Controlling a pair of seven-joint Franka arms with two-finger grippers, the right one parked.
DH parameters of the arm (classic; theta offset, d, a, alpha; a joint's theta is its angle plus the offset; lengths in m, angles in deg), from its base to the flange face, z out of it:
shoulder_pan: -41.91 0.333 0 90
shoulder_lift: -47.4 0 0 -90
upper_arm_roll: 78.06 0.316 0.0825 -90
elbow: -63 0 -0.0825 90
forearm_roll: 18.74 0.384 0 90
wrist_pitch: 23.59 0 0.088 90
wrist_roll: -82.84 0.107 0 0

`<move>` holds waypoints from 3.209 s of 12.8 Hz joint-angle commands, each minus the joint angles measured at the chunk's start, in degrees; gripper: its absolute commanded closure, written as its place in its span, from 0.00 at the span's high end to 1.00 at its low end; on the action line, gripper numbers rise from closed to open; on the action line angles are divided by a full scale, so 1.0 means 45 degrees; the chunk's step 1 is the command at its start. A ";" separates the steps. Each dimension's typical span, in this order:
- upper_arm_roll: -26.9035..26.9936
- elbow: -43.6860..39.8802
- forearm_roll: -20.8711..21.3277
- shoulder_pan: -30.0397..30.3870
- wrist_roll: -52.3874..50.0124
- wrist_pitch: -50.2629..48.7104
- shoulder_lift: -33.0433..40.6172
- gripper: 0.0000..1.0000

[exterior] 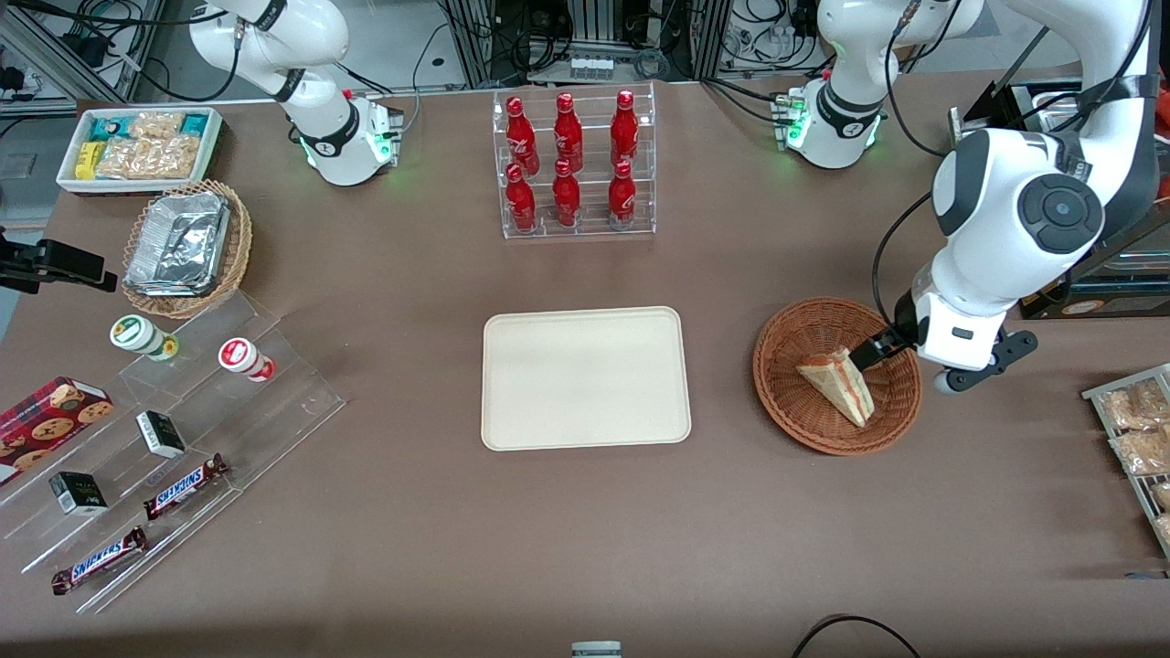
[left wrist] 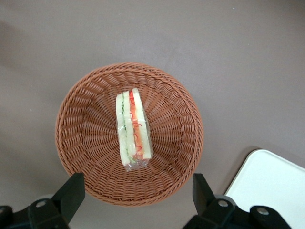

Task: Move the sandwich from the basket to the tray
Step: 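Lower the open left gripper over the sandwich in the wicker basket, then close the left gripper on the wrapped sandwich's crust edge, then lift the sandwich and carry it over the cream tray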

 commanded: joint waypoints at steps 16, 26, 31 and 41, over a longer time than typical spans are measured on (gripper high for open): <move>-0.0401 0.3426 0.1241 0.0318 -0.3822 0.4694 -0.1328 1.00; -0.0187 0.3348 0.2097 0.0357 -0.3744 0.5634 -0.2637 0.00; -0.0399 0.2319 0.2374 0.0123 -0.3646 0.2619 -0.1410 0.00; -0.1827 -0.6449 0.1514 -0.4343 -0.3685 -0.1827 -0.5130 0.00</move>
